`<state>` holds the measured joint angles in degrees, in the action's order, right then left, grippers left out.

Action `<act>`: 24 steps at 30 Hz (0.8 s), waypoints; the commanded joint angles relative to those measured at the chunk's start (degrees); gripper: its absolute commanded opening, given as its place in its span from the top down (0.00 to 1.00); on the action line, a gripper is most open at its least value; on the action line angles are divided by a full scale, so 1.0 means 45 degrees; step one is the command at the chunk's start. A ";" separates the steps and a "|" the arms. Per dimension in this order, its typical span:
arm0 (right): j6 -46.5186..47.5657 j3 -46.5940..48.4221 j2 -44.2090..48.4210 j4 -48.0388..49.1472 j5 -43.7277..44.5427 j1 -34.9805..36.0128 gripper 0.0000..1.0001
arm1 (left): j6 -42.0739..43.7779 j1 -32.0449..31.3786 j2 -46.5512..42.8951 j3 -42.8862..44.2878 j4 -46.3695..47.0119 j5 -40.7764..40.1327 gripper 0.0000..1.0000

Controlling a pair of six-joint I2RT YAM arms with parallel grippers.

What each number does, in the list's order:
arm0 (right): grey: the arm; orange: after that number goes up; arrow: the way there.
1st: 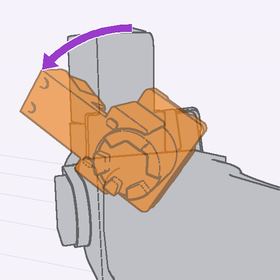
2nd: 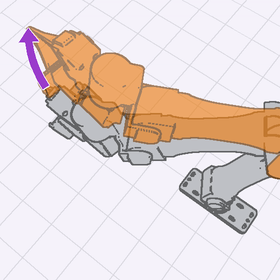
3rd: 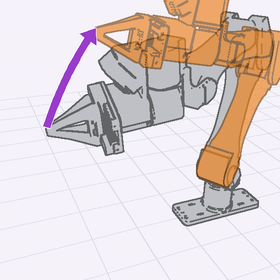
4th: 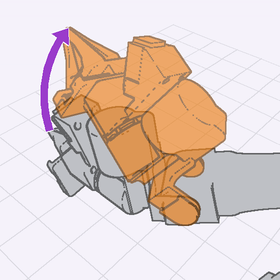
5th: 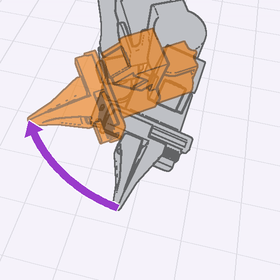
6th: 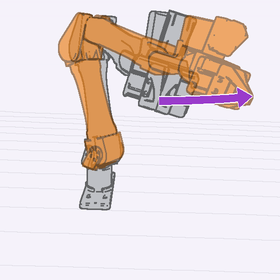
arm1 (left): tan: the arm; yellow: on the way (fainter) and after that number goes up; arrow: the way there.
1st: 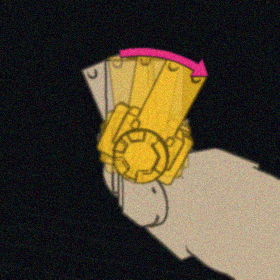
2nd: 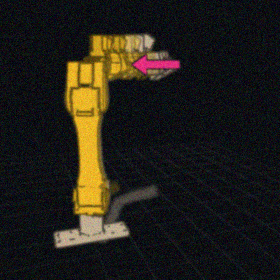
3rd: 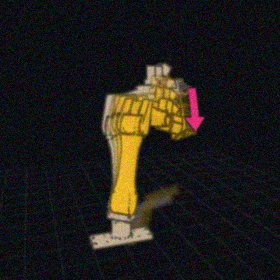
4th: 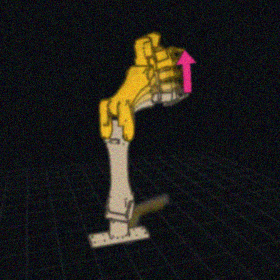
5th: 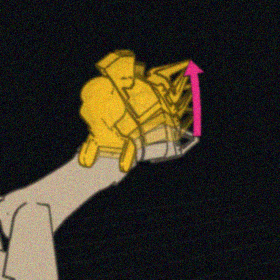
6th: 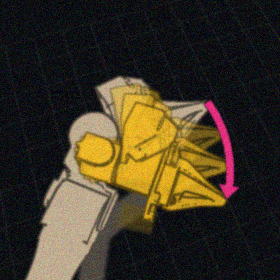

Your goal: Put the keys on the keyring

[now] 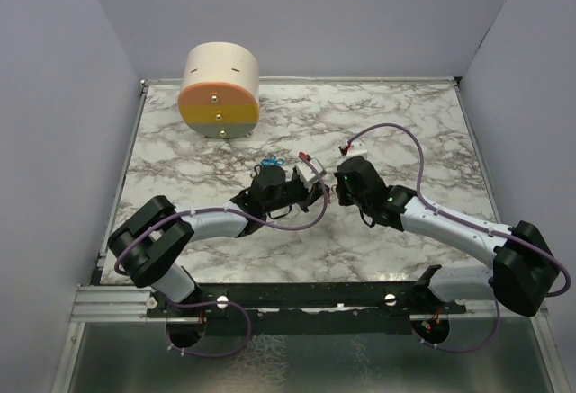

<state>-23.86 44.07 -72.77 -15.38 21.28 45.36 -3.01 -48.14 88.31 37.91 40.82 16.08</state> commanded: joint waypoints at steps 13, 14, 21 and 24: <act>-0.0156 0.0600 0.0207 0.0271 -0.0385 -0.0042 0.99 | 0.0512 -0.0078 -0.0023 -0.0001 0.0760 0.0953 1.00; -0.0132 0.0587 0.0228 0.0272 -0.0374 -0.0042 0.99 | 0.0495 -0.0076 0.0010 0.0021 0.0769 0.0951 1.00; -0.0116 0.0547 0.0444 0.0253 -0.0432 -0.0043 0.99 | 0.0511 -0.0074 0.0263 0.0166 0.0769 0.0918 1.00; -0.0109 0.0535 0.0534 0.0224 -0.0444 -0.0042 0.99 | 0.0500 -0.0083 0.0399 0.0241 0.0757 0.0875 1.00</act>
<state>-23.92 44.86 -72.31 -15.38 20.21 45.36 -1.52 -48.14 88.99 37.60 42.02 18.68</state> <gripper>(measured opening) 0.035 0.009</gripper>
